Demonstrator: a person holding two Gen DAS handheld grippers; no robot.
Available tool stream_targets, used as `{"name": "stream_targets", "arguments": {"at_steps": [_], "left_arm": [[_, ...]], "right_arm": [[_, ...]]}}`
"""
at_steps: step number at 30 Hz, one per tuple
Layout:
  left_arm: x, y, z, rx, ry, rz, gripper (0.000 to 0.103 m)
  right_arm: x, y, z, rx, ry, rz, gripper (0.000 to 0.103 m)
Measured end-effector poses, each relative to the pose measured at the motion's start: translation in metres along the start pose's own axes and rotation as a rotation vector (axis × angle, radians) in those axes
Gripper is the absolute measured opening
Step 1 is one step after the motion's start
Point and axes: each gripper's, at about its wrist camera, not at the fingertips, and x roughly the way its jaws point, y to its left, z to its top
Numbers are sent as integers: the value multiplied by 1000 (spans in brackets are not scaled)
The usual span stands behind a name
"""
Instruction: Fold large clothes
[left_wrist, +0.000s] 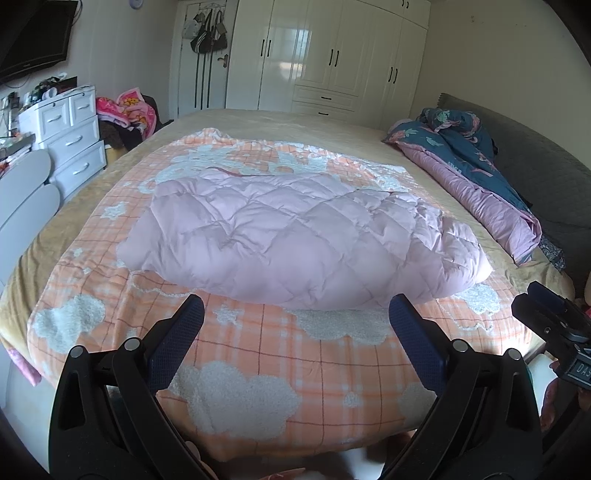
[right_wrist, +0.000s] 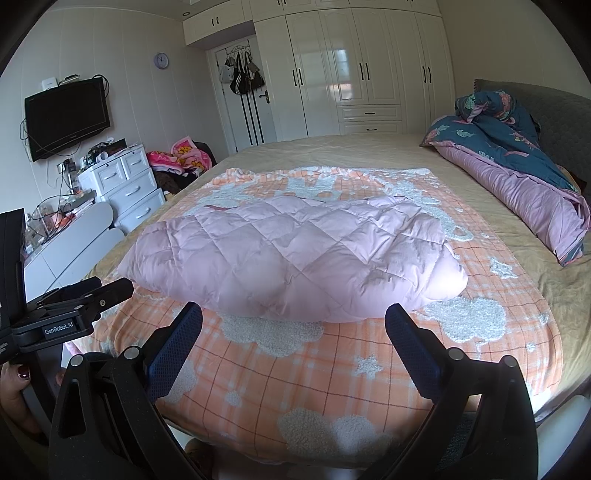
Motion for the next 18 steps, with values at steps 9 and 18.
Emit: {"name": "stream_targets", "arguments": {"at_steps": [9, 18], "left_arm": [[-1, 0, 0, 1, -2, 4, 94], [-3, 2, 1, -1, -1, 10, 94]], "right_arm": [[0, 0, 0, 0, -2, 0, 99], [-1, 0, 0, 0, -2, 0, 99]]}}
